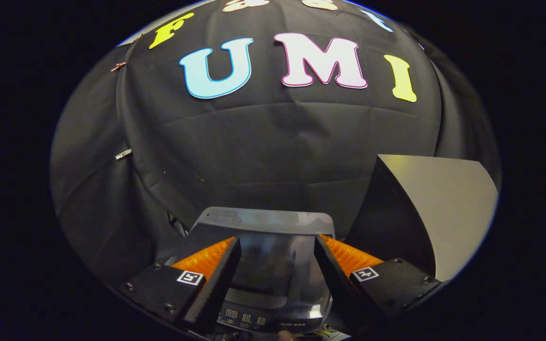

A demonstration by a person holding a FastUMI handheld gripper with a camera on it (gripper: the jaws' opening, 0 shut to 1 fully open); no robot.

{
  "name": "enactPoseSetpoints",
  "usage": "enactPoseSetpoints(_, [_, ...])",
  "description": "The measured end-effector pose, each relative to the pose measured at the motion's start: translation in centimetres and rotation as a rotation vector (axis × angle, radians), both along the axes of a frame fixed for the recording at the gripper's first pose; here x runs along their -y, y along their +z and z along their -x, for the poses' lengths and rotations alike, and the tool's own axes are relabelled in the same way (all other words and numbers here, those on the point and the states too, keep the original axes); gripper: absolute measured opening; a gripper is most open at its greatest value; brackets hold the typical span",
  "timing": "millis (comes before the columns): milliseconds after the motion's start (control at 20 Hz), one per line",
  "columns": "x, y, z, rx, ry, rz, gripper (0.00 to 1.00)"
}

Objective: Put the clothes into the washing machine and then close the washing machine lid.

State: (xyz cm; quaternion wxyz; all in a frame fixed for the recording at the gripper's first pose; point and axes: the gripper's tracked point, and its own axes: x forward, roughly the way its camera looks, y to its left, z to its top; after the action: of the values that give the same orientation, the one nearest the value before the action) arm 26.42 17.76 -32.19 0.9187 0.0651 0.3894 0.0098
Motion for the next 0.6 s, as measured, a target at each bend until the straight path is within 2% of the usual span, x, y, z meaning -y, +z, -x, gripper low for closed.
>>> enactPoseSetpoints(350, [-0.2, 2.4, 2.0, 0.047, 0.032, -0.004, 0.99])
enactPoseSetpoints(600, [-0.9, 5.8, 4.4, 0.119, 0.087, -0.010, 0.99])
